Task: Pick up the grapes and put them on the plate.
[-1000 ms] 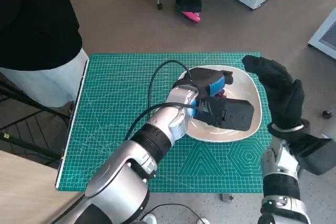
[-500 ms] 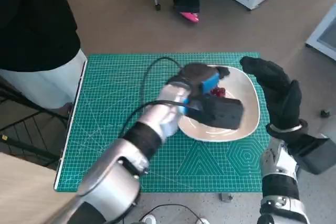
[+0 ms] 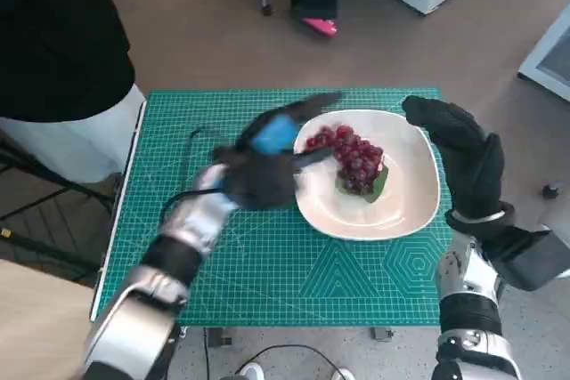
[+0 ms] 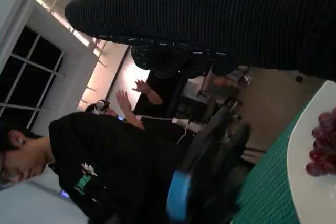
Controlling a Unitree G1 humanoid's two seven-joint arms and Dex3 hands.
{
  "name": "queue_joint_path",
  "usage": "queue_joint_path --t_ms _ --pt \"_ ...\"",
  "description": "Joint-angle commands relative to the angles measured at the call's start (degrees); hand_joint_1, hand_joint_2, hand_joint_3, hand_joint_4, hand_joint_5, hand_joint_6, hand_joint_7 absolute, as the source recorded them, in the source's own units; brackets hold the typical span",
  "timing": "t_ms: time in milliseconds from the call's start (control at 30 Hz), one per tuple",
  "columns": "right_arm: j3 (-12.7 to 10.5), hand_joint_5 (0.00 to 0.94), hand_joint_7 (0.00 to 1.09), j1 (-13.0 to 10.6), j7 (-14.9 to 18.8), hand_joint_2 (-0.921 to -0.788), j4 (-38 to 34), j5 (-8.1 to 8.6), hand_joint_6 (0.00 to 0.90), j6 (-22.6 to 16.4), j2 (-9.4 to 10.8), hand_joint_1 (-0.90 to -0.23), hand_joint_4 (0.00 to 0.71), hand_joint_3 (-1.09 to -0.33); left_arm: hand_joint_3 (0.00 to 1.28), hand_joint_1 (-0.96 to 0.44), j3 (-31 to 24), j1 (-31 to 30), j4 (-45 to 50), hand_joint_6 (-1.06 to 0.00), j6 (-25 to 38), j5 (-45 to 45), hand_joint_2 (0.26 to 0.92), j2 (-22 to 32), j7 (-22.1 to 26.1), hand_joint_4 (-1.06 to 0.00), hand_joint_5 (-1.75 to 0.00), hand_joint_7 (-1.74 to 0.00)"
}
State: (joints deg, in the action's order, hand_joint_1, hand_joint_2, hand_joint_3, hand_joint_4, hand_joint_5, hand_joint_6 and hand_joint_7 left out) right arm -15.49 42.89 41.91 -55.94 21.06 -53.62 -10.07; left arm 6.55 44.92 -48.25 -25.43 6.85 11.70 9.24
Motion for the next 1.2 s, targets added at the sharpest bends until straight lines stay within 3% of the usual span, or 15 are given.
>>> queue_joint_path --t_ms 33,367,767,1200 --pt "0.3 0.005 0.01 0.5 0.2 -0.921 -1.3 -0.45 0.249 0.1 0.7 -0.481 0.254 -0.516 0.51 -0.65 -4.9 -5.3 5.3 -0.31 -4.9 -6.6 0.921 0.7 3.1 -0.26 0.00 -0.09" --pt "0.3 0.004 0.01 1.1 0.8 -0.921 -2.2 -0.63 0.252 -0.5 1.1 -0.477 0.257 -0.509 0.54 -0.67 -9.9 -12.9 12.8 -0.30 -6.4 -12.6 0.921 1.8 6.0 -0.25 0.00 -0.08" --pt "0.4 0.003 0.01 1.7 0.5 -0.921 -2.7 -1.30 0.253 -1.1 1.4 -0.483 0.259 -0.508 0.55 -0.61 -13.6 -20.1 20.1 -0.20 -7.9 -16.2 0.921 0.7 5.9 -0.18 0.00 -0.02" --pt "0.7 0.001 0.00 2.2 -0.2 -0.921 -3.5 -2.35 0.250 -1.9 1.3 -0.473 0.260 -0.514 0.46 -0.57 -15.4 -24.4 25.9 -0.20 -8.3 -17.4 0.921 0.1 5.7 -0.16 0.00 -0.02"
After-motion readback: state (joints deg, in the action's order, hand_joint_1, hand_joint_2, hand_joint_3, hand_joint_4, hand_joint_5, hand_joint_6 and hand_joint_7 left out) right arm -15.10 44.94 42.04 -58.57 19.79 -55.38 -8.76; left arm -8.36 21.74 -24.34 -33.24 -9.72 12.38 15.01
